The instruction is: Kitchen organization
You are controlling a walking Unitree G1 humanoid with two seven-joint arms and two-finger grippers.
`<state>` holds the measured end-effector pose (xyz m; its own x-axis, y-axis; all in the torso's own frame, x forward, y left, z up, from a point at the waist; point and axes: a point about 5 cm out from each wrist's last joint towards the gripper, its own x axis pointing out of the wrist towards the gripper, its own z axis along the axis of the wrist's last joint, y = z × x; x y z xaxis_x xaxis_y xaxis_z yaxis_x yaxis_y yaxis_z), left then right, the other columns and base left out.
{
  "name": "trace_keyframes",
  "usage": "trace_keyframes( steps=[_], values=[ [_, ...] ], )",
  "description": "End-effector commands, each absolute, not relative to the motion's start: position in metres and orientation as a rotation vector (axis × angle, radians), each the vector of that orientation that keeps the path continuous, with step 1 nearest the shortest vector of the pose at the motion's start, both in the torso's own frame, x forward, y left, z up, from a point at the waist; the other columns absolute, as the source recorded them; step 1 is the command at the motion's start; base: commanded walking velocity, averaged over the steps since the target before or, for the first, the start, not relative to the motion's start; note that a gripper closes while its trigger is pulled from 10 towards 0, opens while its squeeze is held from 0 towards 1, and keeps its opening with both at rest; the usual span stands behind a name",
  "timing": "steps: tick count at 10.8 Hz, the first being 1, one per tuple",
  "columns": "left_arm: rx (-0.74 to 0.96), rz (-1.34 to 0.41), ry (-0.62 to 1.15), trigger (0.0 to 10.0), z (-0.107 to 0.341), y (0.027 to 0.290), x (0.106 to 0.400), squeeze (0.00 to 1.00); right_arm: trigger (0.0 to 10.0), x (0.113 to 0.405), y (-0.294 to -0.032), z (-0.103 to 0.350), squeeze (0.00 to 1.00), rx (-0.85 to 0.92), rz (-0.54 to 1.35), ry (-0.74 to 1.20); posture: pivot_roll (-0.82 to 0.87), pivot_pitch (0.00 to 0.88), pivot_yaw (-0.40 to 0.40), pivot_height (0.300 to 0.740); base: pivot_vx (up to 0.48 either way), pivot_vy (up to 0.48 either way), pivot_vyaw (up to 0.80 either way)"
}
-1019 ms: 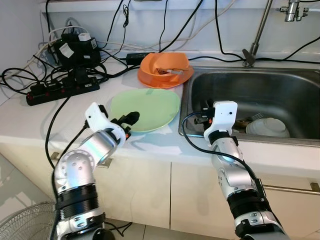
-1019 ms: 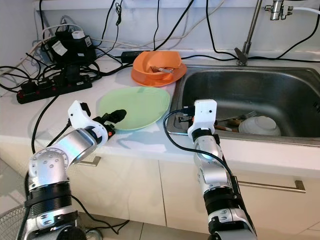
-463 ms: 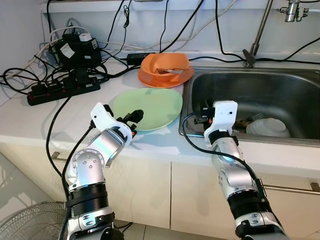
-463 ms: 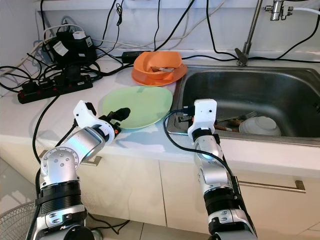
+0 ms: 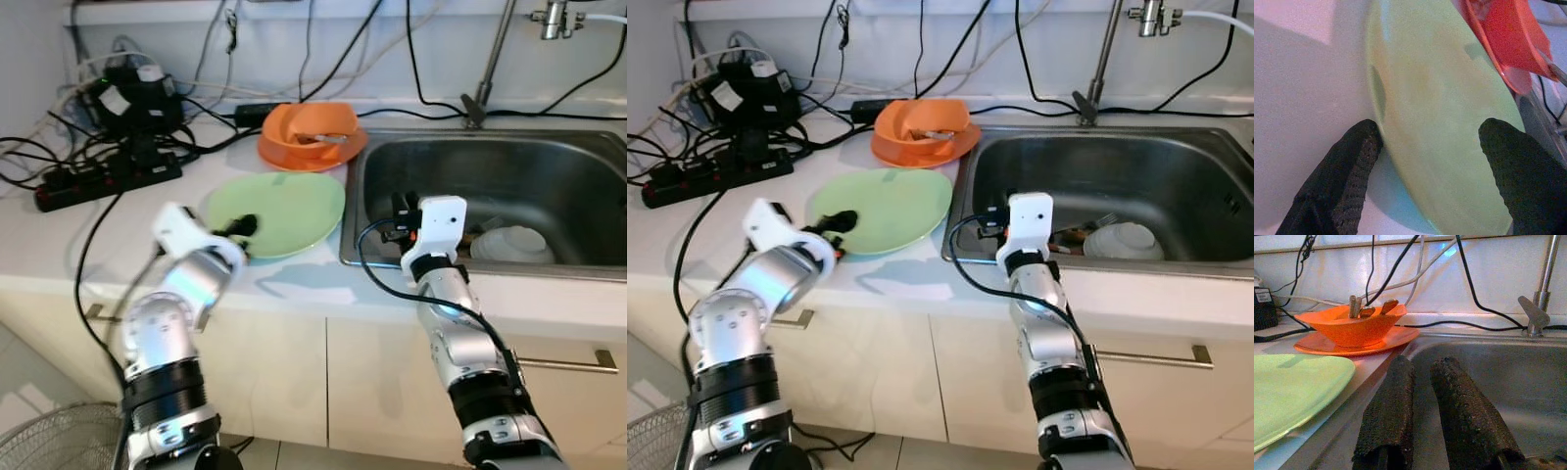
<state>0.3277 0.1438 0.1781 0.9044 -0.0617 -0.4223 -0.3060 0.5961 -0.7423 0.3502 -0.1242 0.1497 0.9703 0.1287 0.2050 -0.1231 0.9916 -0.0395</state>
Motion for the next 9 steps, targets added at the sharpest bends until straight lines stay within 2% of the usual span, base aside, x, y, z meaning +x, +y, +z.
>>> trace_keyframes(
  steps=[1, 5, 9],
  values=[
    [-1.012, 0.137, 0.513, 10.0, 0.169, 0.119, 0.321, 0.00, 10.0, 0.349, -0.119, 0.149, 0.00, -0.023, 0.147, -0.202, 0.07, 0.000, 0.078, 0.740, 0.000, 0.000, 0.00],
    [-1.086, 0.132, 0.501, 10.0, 0.187, 0.116, 0.328, 0.00, 10.0, 0.350, -0.119, 0.151, 0.00, -0.022, 0.155, -0.205, 0.07, 0.000, 0.078, 0.740, 0.000, 0.000, 0.00],
    [-1.129, 0.090, 0.607, 10.0, 0.181, 0.099, 0.334, 0.00, 10.0, 0.349, -0.119, 0.152, 0.00, -0.027, 0.158, -0.209, 0.04, 0.000, 0.093, 0.740, 0.000, 0.000, 0.00]
  ],
)
